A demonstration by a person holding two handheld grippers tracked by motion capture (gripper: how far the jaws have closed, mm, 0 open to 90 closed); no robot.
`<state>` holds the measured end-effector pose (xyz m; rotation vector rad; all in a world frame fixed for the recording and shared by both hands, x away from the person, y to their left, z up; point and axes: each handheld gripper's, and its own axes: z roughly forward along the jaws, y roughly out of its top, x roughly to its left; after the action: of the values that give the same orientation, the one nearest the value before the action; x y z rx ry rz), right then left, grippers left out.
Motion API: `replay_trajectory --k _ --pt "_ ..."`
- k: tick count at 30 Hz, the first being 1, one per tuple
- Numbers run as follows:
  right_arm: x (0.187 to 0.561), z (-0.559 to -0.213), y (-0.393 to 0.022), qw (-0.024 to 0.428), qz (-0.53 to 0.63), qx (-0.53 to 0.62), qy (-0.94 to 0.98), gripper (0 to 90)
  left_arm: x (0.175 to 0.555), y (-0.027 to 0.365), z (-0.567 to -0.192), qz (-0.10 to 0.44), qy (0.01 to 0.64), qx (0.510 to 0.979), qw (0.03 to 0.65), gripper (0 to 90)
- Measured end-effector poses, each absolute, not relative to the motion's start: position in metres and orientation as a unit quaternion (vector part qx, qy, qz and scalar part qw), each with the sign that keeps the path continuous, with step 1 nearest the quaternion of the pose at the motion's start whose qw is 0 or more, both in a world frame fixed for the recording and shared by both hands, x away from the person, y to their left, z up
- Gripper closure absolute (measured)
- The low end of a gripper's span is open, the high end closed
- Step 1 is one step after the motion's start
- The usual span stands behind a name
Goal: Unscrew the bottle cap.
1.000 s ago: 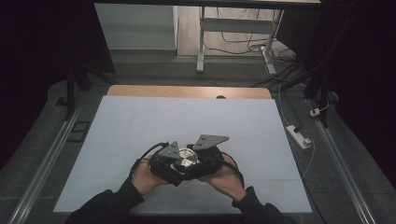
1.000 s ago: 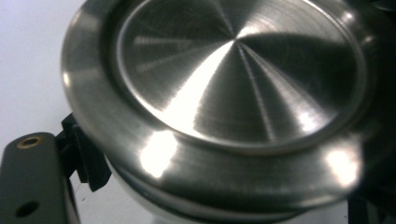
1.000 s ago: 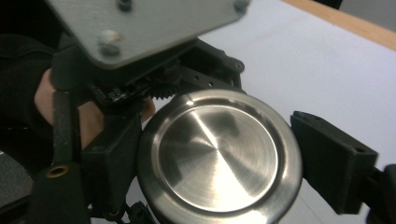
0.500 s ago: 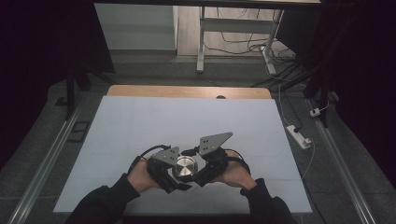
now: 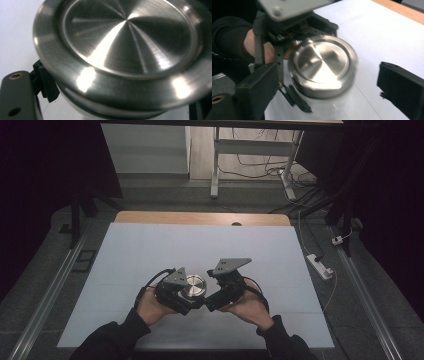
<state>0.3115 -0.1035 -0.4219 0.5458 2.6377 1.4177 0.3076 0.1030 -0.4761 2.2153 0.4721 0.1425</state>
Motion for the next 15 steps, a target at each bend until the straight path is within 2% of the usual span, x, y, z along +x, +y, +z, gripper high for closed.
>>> replay_trajectory --k 6,9,10,15 --pt "0.302 -0.425 -0.090 0.065 0.463 0.166 0.868 10.5 0.303 0.096 -0.474 0.050 0.162 0.891 0.421 14.9" --pt "0.302 -0.428 -0.090 0.072 0.462 0.157 0.870 19.1 0.302 0.096 -0.473 0.044 0.154 0.891 0.426 14.9" --pt "0.302 -0.428 -0.090 0.072 0.462 0.157 0.870 19.1 0.302 0.096 -0.473 0.044 0.154 0.891 0.426 14.9" --pt "0.302 -0.425 -0.095 0.036 0.467 0.120 0.875 19.6 0.301 0.098 -0.471 0.008 0.101 0.895 0.434 14.9"
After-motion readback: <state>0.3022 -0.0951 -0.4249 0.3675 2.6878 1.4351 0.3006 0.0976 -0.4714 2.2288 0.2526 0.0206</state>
